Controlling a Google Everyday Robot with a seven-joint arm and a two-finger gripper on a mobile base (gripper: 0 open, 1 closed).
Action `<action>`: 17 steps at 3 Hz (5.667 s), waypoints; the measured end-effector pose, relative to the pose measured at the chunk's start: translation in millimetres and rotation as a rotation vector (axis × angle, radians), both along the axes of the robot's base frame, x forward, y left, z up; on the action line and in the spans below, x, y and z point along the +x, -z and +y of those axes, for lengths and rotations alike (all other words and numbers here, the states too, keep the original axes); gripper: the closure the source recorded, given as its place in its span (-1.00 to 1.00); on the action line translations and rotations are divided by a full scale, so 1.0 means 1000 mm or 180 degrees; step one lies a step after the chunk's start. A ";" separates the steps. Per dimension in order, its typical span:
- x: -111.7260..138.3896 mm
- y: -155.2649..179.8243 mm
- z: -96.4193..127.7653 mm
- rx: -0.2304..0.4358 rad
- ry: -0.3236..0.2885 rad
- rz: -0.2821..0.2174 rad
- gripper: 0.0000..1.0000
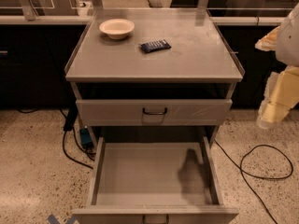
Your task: Close middle drawer
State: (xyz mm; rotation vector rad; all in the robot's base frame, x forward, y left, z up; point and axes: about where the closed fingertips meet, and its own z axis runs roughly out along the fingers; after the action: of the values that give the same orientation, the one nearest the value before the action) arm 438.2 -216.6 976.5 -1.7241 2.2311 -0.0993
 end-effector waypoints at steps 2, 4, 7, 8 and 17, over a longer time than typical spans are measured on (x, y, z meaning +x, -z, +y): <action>-0.002 0.010 0.002 -0.0025 -0.0009 0.0011 -1.00; -0.031 0.103 0.015 -0.0026 -0.0106 0.0177 -1.00; -0.096 0.265 0.033 0.0129 -0.0229 0.0650 -1.00; -0.113 0.305 0.039 0.0160 -0.0288 0.0716 -1.00; -0.116 0.441 0.036 0.0119 -0.0367 0.0554 1.00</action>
Offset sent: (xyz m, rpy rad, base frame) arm -0.0079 0.0067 -0.0446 -0.0312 0.0362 0.0119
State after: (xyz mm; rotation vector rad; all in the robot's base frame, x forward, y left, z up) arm 322.0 -180.7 535.2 -1.9018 2.2299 0.1229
